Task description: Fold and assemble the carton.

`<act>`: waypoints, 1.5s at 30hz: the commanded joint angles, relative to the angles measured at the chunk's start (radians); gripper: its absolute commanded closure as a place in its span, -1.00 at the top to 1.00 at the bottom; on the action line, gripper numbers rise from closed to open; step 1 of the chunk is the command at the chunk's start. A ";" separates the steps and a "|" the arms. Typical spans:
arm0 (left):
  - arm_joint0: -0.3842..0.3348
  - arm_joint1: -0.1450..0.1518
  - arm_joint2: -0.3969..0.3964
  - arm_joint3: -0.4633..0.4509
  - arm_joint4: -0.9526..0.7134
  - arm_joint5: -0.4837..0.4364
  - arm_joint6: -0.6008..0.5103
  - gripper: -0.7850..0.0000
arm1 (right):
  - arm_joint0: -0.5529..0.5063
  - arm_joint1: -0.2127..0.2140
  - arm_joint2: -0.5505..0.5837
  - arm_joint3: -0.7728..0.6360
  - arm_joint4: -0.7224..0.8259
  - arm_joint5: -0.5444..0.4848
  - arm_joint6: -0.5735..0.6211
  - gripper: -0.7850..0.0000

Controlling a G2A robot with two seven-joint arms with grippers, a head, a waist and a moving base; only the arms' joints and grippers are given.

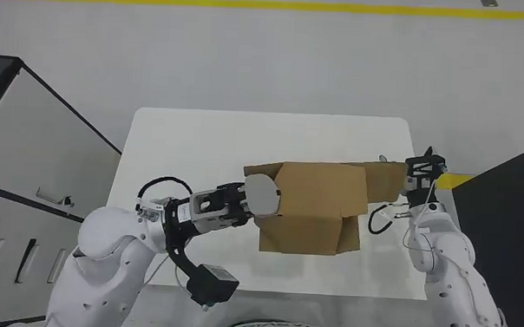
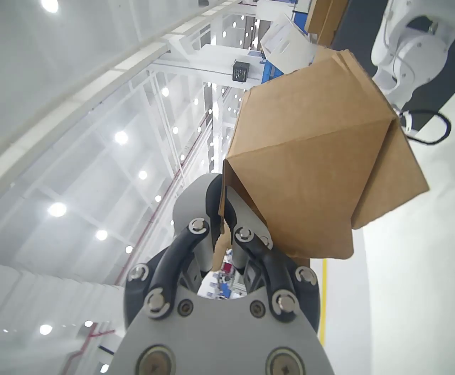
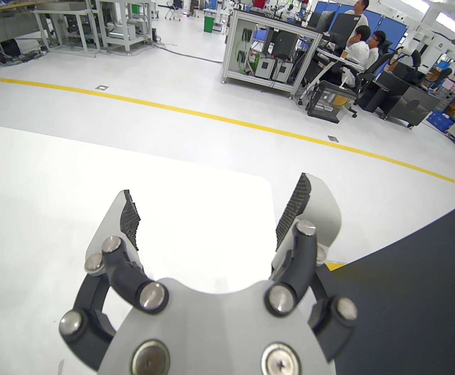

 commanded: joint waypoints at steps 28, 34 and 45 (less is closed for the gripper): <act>-0.182 0.011 0.046 0.161 0.358 0.553 0.090 -1.00 | 0.000 0.000 0.000 0.000 0.000 0.000 0.000 1.00; -0.199 0.013 0.046 0.162 0.427 0.696 0.083 -1.00 | 0.000 0.000 0.000 0.000 0.000 0.000 0.000 1.00; -0.152 0.019 0.056 0.174 0.333 0.578 0.034 -1.00 | 0.000 0.000 0.000 0.000 0.000 0.000 0.000 1.00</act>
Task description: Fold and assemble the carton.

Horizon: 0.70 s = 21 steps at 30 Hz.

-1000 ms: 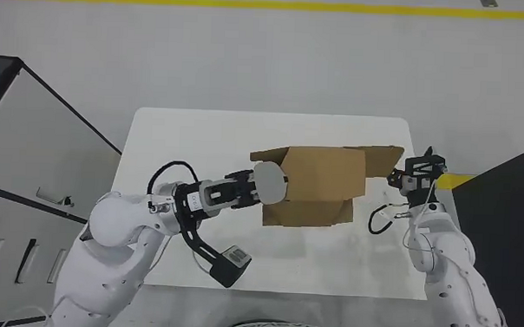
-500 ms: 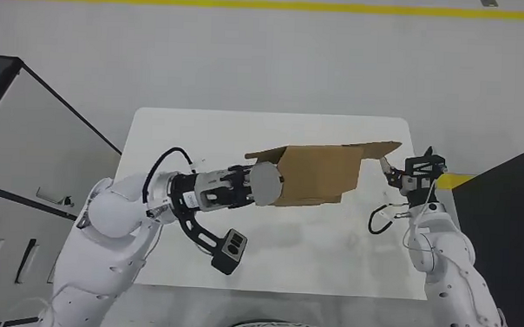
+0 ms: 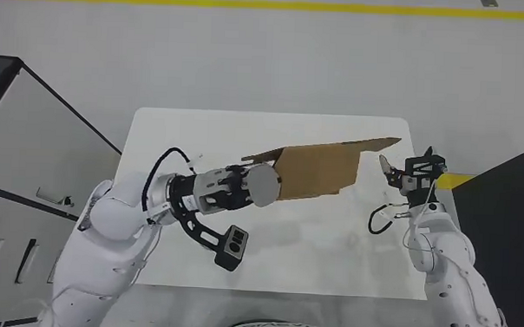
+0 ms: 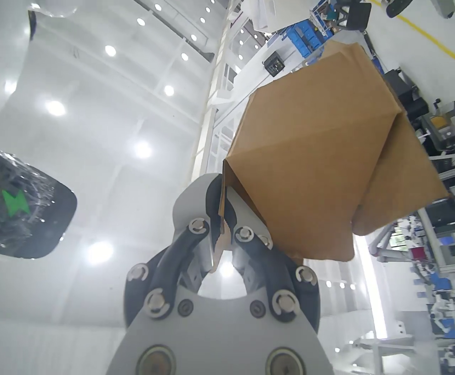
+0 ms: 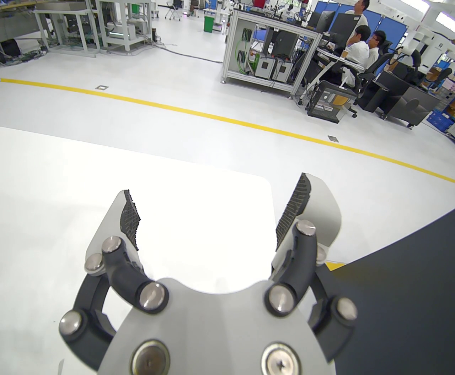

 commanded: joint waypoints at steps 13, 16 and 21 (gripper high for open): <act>0.039 0.013 -0.027 -0.051 -0.334 -0.535 -0.022 -1.00 | 0.000 0.000 0.000 0.000 0.000 0.000 0.000 1.00; 0.039 0.013 -0.027 -0.051 -0.334 -0.535 -0.022 -1.00 | 0.000 0.000 0.000 0.000 0.000 0.000 0.000 1.00; 0.058 0.010 -0.021 -0.028 -0.412 -0.592 -0.105 -1.00 | 0.000 0.000 0.000 0.000 0.000 0.000 0.000 1.00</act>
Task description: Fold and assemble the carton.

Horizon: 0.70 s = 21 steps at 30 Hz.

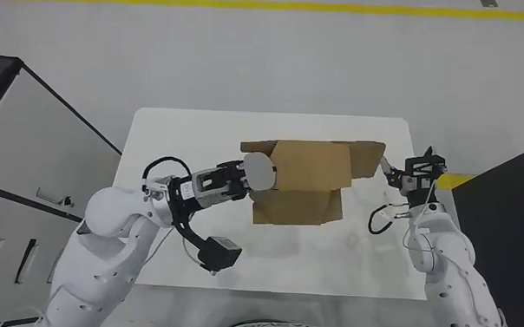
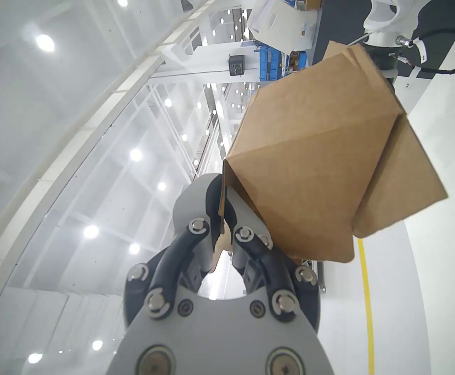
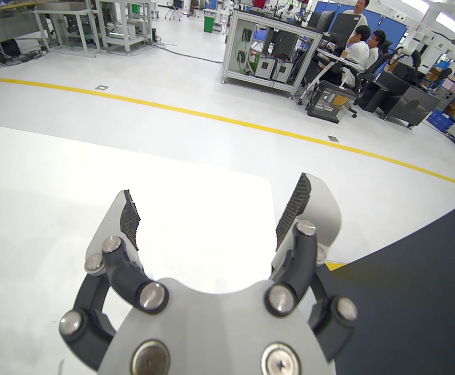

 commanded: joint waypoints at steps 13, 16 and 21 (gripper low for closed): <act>0.032 0.000 -0.016 0.015 -0.201 -0.190 -0.180 -1.00 | 0.000 0.000 0.000 0.000 0.000 0.000 0.000 1.00; 0.032 0.000 -0.016 0.015 -0.201 -0.190 -0.180 -1.00 | 0.000 0.000 0.000 0.000 0.000 0.000 0.000 1.00; 0.044 -0.002 -0.006 0.019 -0.266 -0.218 -0.225 -1.00 | 0.000 0.000 0.000 0.000 0.000 0.000 0.000 1.00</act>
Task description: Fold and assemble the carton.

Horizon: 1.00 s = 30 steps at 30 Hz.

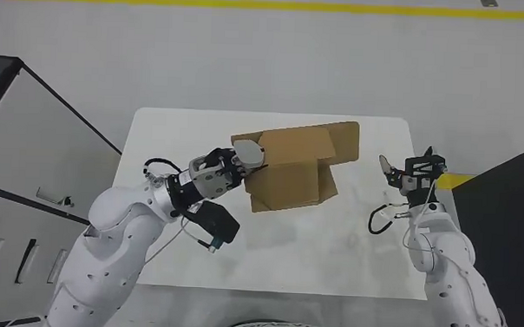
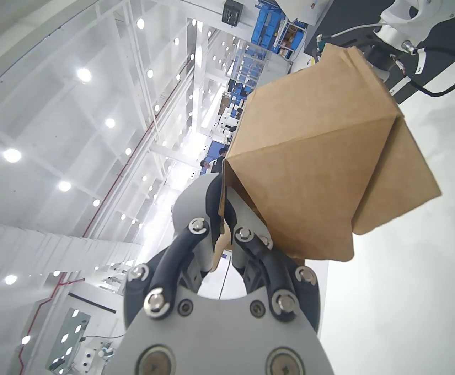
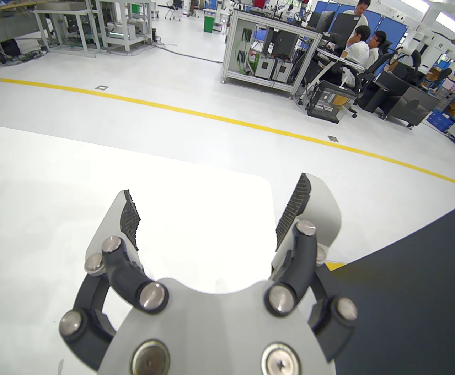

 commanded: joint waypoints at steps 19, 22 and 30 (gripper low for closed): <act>0.010 0.006 -0.018 -0.011 -0.137 -0.171 -0.102 -1.00 | 0.004 0.008 0.011 -0.002 0.066 -0.192 0.049 1.00; 0.010 0.006 -0.018 -0.011 -0.137 -0.171 -0.102 -1.00 | 0.014 0.021 0.068 -0.004 0.255 -0.431 0.166 1.00; 0.010 0.006 -0.018 -0.011 -0.137 -0.171 -0.102 -1.00 | 0.073 0.058 0.156 0.008 0.747 -0.725 0.608 1.00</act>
